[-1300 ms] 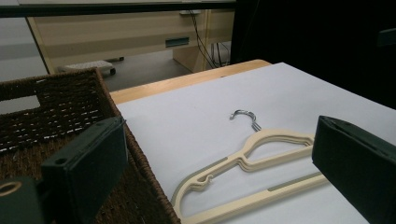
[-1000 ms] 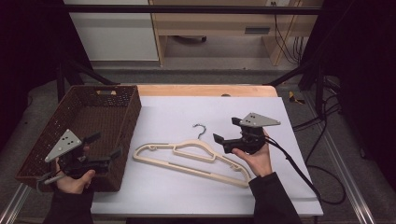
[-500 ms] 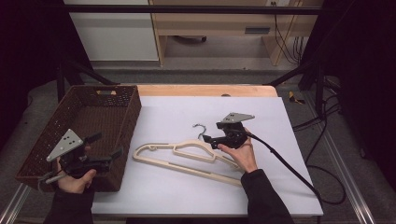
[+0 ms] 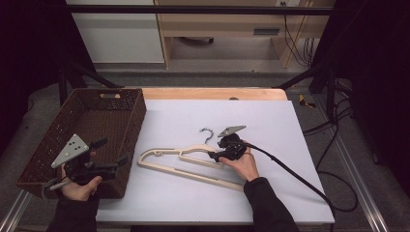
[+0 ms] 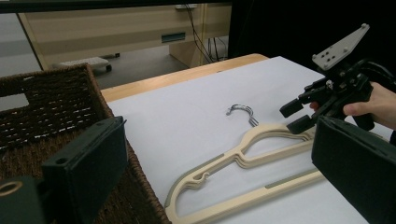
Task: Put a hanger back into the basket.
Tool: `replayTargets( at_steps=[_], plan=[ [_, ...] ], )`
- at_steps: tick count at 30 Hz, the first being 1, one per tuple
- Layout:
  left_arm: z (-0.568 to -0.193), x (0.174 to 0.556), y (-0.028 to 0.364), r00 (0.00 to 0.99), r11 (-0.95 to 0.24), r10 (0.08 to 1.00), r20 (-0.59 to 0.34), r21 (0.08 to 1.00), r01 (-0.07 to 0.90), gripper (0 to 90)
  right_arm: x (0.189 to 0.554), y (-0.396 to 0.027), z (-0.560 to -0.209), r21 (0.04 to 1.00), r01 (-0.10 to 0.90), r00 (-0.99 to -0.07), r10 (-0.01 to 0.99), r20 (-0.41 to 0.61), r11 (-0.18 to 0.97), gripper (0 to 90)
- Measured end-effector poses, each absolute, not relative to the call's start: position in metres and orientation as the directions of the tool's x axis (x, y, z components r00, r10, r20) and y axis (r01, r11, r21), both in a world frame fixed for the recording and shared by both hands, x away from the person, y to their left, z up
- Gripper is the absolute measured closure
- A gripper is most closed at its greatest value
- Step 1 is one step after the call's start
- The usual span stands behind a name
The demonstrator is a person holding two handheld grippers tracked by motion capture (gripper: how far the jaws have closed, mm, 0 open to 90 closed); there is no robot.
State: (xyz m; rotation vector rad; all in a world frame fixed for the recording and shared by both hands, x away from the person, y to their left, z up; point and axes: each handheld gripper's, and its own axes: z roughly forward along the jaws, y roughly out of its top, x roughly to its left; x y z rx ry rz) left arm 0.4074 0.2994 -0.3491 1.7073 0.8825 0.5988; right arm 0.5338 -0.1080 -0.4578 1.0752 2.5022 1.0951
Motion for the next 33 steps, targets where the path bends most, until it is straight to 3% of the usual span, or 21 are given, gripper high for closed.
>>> replayTargets(
  at_steps=[15, 21, 33],
  plan=[
    [-0.352, 0.410, 0.295, 0.604, -0.165, 0.796, -0.035, 0.948, 0.272, 3.8, 0.539, -0.106, -0.473, 0.668, 0.559, -0.702, 0.709, 0.066, 0.491, 63.0],
    [-0.353, 0.410, 0.293, 0.607, -0.172, 0.794, -0.031, 0.947, 0.272, 3.8, 0.538, -0.105, -0.471, 0.652, 0.585, -0.700, 0.707, 0.106, 0.482, 71.7],
    [-0.355, 0.411, 0.286, 0.615, -0.188, 0.788, -0.021, 0.943, 0.273, 4.1, 0.537, -0.106, -0.466, 0.658, 0.602, -0.679, 0.723, 0.123, 0.453, 73.5]
  ],
)
